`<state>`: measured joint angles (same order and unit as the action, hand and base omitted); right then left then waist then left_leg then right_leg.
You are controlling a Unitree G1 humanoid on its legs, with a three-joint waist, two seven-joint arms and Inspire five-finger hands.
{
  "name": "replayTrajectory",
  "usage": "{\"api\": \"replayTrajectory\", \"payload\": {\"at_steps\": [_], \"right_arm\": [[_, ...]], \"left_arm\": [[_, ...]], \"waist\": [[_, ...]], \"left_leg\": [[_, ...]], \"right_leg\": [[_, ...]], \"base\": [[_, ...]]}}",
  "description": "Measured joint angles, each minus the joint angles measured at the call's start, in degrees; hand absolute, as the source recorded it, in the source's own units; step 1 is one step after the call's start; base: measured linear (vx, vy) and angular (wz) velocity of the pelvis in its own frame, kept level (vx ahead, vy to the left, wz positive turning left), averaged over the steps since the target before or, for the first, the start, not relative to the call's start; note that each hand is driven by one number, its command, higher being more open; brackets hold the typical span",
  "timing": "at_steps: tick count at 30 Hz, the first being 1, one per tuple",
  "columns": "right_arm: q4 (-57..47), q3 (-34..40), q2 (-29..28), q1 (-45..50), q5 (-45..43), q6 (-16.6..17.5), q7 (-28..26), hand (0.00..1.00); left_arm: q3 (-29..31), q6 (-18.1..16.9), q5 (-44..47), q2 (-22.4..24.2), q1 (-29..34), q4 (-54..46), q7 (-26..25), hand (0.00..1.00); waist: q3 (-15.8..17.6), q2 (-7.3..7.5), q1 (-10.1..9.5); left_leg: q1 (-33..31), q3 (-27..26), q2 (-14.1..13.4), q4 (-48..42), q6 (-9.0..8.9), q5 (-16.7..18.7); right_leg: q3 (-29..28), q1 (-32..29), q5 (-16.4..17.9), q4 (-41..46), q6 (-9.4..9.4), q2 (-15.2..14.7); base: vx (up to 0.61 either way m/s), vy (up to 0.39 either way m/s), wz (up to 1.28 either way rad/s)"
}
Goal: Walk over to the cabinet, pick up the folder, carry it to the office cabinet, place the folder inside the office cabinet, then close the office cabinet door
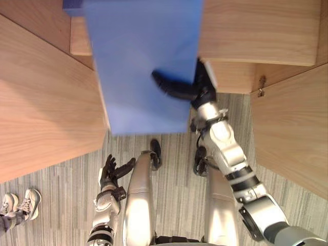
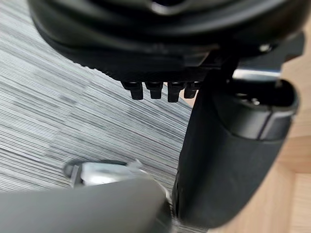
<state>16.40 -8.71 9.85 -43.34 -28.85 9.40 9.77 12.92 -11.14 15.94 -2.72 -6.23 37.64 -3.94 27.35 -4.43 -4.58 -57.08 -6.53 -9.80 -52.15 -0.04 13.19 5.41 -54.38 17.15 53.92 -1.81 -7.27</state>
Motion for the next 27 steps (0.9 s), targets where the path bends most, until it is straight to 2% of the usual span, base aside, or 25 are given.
{"api": "replayTrajectory", "payload": {"at_steps": [5, 12, 13, 18, 27], "right_arm": [[5.2, 7.8, -0.7, -8.2, -13.2, 2.2, 6.0, 0.00], [12.0, 15.4, -2.7, -16.8, -23.8, 5.0, 12.2, 0.00], [12.4, 16.8, -3.0, -17.7, -24.3, 5.5, 13.3, 1.00], [15.8, 23.5, -2.9, -23.4, -26.3, 7.0, 17.1, 1.00], [15.9, 27.0, 0.5, -25.9, -30.7, 8.9, 18.6, 1.00]], "left_arm": [[-1.0, -0.4, 1.6, 1.6, -1.4, -1.8, -1.1, 1.00], [-1.1, -0.5, 9.0, 2.2, -1.9, -2.4, -2.1, 1.00], [-1.1, -0.6, 9.7, 2.4, -1.9, -2.8, -2.5, 1.00], [-2.3, -1.1, 10.0, 3.0, -2.6, -3.9, -3.5, 1.00], [-4.3, -1.9, 10.3, 4.2, -2.6, -6.9, -3.4, 1.00]], "waist": [[0.3, 0.01, -0.25], [0.3, 0.01, -0.85], [0.3, 0.00, -0.98], [0.2, -0.01, -1.23], [0.1, -0.26, -1.59]], "left_leg": [[-1.4, 0.5, -0.2, -0.6, 0.15, -0.1], [-1.6, 0.7, -0.3, -0.1, 0.11, -0.1], [-1.9, 0.8, -0.2, -0.1, 0.05, -0.2], [-3.3, 1.4, 0.6, 0.7, 0.04, -0.9], [-3.4, 2.1, 1.6, 2.7, -0.08, -2.2]], "right_leg": [[0.6, -1.0, 0.0, 0.1, -0.02, 0.0], [1.1, -1.1, 0.1, -0.3, 0.13, 0.0], [1.2, -1.3, 0.1, -0.3, 0.13, 0.0], [2.2, -2.4, 0.1, -0.4, 0.19, -0.9], [3.3, -2.3, 0.1, -1.5, 0.23, -1.6]], "base": [[0.00, 0.000, 0.00], [0.00, -0.053, 0.00], [-0.02, -0.054, 0.07], [0.00, -0.042, 0.11], [-0.01, -0.044, 0.08]]}}
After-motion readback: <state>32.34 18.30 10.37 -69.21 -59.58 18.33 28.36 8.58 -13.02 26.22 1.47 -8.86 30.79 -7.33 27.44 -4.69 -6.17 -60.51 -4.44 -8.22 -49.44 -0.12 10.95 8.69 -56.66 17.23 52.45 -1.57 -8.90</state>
